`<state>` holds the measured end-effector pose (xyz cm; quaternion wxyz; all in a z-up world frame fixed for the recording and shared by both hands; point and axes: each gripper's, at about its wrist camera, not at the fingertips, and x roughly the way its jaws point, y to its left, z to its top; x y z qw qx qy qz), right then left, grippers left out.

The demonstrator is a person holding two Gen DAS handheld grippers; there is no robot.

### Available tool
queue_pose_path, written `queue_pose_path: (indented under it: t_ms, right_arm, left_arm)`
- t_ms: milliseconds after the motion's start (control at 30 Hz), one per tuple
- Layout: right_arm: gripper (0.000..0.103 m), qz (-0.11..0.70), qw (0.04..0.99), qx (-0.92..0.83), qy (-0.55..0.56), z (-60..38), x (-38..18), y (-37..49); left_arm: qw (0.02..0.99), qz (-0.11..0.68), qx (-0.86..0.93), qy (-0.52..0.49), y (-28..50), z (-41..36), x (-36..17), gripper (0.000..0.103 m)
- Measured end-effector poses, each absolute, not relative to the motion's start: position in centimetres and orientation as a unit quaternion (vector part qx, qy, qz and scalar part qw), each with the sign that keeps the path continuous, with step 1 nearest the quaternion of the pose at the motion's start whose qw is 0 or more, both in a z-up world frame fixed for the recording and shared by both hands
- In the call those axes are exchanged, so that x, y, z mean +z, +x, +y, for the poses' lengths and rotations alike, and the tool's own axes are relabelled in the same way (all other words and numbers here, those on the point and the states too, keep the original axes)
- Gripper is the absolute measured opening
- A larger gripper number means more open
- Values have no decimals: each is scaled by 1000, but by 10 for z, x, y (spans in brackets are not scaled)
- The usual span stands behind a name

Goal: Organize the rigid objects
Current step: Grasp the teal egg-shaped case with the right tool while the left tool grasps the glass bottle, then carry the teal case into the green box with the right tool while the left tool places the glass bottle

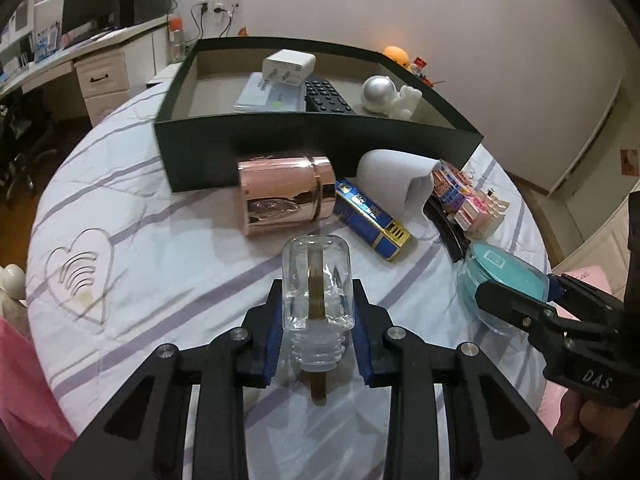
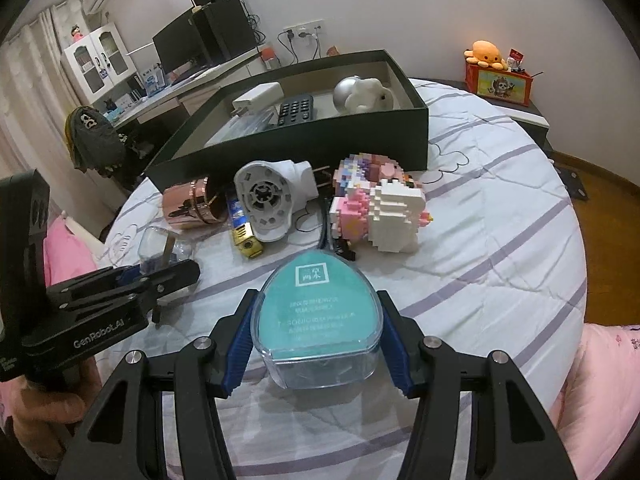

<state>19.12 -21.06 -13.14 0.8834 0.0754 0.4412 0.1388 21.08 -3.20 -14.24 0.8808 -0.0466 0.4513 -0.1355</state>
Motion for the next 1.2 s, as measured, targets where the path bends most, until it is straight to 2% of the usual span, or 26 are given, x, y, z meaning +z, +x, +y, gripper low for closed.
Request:
queue_pose_path:
  t_ms: [767, 967, 1200]
  right_arm:
    - [57, 402, 897, 174, 52, -185, -85, 185]
    - [57, 358, 915, 183, 30, -178, -45, 215]
    - [57, 331, 927, 176, 23, -176, -15, 287]
  left_arm:
    - [909, 391, -138, -46, 204, -12, -82, 30]
    - [925, 355, -136, -34, 236, -15, -49, 30]
    - [932, 337, -130, -34, 303, -12, -27, 30]
